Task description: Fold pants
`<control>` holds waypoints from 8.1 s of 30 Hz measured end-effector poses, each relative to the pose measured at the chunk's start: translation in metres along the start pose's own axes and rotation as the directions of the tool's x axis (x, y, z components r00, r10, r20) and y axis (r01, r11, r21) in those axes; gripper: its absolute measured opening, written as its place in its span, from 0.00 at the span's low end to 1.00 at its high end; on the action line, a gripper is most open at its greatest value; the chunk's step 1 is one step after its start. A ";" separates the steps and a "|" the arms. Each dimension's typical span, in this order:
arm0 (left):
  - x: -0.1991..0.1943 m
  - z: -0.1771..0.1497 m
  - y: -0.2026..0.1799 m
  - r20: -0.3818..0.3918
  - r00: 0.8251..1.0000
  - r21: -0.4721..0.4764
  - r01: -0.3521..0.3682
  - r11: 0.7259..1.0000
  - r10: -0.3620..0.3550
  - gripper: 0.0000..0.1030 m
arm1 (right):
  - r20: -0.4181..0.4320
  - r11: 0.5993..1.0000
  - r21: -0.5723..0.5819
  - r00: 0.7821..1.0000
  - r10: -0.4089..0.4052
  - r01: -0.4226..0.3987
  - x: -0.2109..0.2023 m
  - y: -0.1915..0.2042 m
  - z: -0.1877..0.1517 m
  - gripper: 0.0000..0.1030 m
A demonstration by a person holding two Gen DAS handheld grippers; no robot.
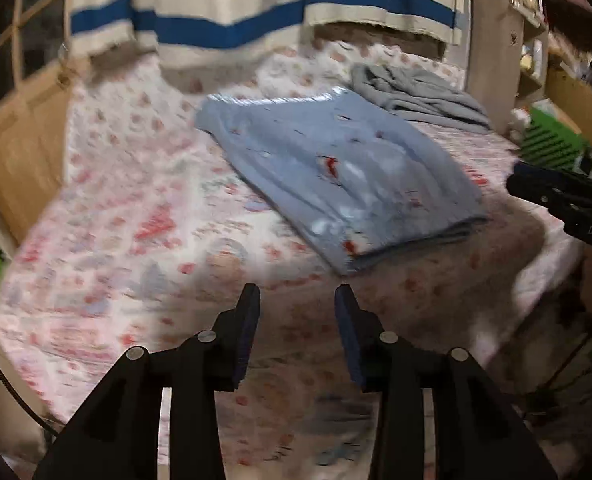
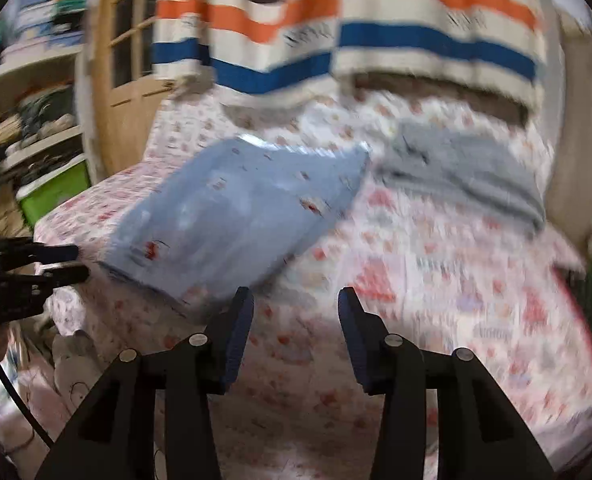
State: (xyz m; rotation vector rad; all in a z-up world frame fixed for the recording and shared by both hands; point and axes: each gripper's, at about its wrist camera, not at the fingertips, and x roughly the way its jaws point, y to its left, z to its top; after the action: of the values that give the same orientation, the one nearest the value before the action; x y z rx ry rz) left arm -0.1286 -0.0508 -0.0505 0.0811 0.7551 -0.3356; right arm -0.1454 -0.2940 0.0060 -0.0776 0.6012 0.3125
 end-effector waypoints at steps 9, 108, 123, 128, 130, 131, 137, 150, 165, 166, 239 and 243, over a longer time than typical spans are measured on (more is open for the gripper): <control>0.011 0.014 -0.016 0.010 0.995 -0.020 0.098 0.995 -0.098 0.39 | -0.058 0.953 0.157 0.961 0.269 -0.258 0.052 0.009 0.018 0.37; 0.020 0.025 0.014 0.063 0.966 0.377 0.210 0.902 -0.251 0.63 | -0.259 0.873 -0.146 0.870 0.420 -0.465 0.059 0.014 0.014 0.50; 0.023 0.038 -0.012 -0.037 0.962 0.631 0.231 0.741 -0.269 0.37 | -0.229 0.868 -0.131 0.867 0.443 -0.479 0.074 0.038 0.012 0.42; 0.044 0.043 -0.003 -0.112 0.943 0.538 0.322 0.780 -0.312 0.37 | -0.270 0.856 -0.119 0.846 0.459 -0.503 0.080 0.038 0.012 0.45; 0.051 0.047 0.002 -0.129 0.935 0.480 0.351 0.804 -0.331 0.36 | -0.295 0.852 -0.143 0.844 0.449 -0.503 0.083 0.040 0.011 0.46; 0.054 0.050 0.004 -0.138 0.931 0.451 0.364 0.815 -0.339 0.35 | -0.301 0.852 -0.168 0.849 0.435 -0.496 0.083 0.043 0.010 0.47; 0.054 0.052 0.010 -0.126 0.929 0.392 0.370 0.843 -0.349 0.33 | -0.328 0.838 -0.247 0.856 0.401 -0.487 0.085 0.041 0.006 0.47; 0.027 0.043 0.002 -0.039 0.945 0.585 0.285 0.759 -0.326 0.47 | -0.244 0.839 -0.166 0.846 0.474 -0.518 0.079 0.017 0.057 0.10; 0.047 0.059 -0.002 0.041 0.964 0.663 0.172 0.729 -0.264 0.47 | -0.286 0.852 -0.102 0.836 0.469 -0.513 0.108 -0.002 0.087 0.09; 0.045 0.060 -0.002 0.066 0.961 0.668 0.156 0.728 -0.267 0.48 | -0.283 0.853 -0.095 0.835 0.471 -0.513 0.109 -0.004 0.089 0.09; 0.107 0.140 0.067 -0.054 0.990 0.156 0.139 0.978 -0.132 0.03 | -0.212 0.932 0.243 0.923 0.320 -0.267 0.144 -0.117 0.078 0.01; 0.095 0.138 0.076 -0.055 0.987 0.152 0.156 0.976 -0.150 0.03 | -0.238 0.938 0.211 0.916 0.324 -0.277 0.136 -0.114 0.083 0.01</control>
State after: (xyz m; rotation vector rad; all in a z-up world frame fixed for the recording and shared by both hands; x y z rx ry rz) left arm 0.0518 -0.0315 -0.0189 0.1792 0.7790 -0.5415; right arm 0.0413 -0.3528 -0.0046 0.1452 0.9125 0.5543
